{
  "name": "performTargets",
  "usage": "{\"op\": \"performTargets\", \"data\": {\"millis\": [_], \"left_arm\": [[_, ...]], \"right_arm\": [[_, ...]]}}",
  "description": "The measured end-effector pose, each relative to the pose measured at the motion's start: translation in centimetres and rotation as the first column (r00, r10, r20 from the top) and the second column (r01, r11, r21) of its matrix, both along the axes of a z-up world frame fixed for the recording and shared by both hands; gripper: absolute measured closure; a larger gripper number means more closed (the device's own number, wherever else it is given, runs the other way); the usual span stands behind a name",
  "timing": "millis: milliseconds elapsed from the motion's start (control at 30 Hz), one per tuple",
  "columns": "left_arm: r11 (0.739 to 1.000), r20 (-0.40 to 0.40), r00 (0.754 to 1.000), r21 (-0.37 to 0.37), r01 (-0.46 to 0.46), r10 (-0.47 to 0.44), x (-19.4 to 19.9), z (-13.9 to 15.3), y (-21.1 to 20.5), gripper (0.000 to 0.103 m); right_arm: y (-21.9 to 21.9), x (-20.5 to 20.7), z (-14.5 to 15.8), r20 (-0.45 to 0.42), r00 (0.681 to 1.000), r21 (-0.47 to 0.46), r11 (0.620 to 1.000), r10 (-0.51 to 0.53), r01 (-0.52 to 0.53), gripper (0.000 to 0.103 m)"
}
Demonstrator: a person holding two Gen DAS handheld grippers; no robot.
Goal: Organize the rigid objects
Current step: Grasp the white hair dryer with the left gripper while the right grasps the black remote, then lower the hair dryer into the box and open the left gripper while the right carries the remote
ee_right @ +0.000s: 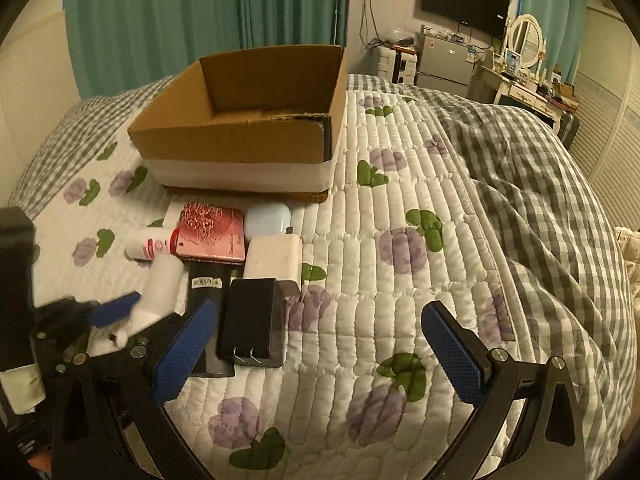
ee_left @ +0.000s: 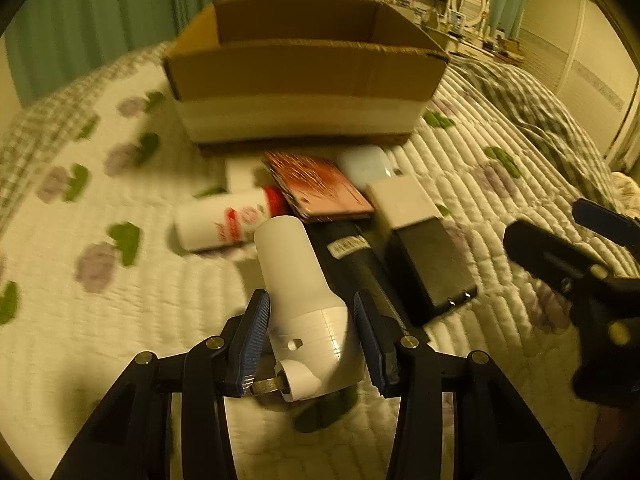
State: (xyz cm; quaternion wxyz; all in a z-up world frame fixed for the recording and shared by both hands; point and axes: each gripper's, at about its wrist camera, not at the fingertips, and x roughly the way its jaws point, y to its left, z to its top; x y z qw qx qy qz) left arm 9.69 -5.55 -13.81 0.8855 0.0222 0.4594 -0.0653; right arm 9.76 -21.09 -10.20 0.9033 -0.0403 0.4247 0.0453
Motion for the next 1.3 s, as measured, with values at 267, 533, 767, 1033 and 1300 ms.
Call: {"op": "performTargets", "data": {"millis": [267,533,767,1033,1300], "left_arm": [[0.999,0.088,0.996,0.047,-0.018,0.013,-0.6,4.0,2.8,0.059],[0.999,0.065,0.997,0.023,-0.037,0.036,-0.6,3.6,5.2,0.059],[0.999,0.059,0.998,0.003,-0.032,0.031,-1.0,4.1,5.7,0.059],[1.0,0.147,0.989,0.024,-0.012,0.008,0.2,9.6,6.3,0.059],[1.0,0.26,0.966,0.018,0.01,-0.014,7.3,17.1,5.4,0.059]], "right_arm": [[3.0,1.8,-2.2,-0.113,0.992,-0.013,0.999,0.047,-0.049,0.019],[4.7,3.7,-5.8,-0.204,0.979,-0.029,0.999,0.021,-0.027,0.053],[5.0,2.7,-4.8,-0.141,0.99,-0.025,0.999,0.032,-0.036,0.064],[4.0,1.3,3.8,0.028,0.998,0.013,0.999,0.049,-0.05,0.065],[3.6,6.6,13.3,0.19,0.979,0.02,0.996,0.077,-0.082,0.065]]}}
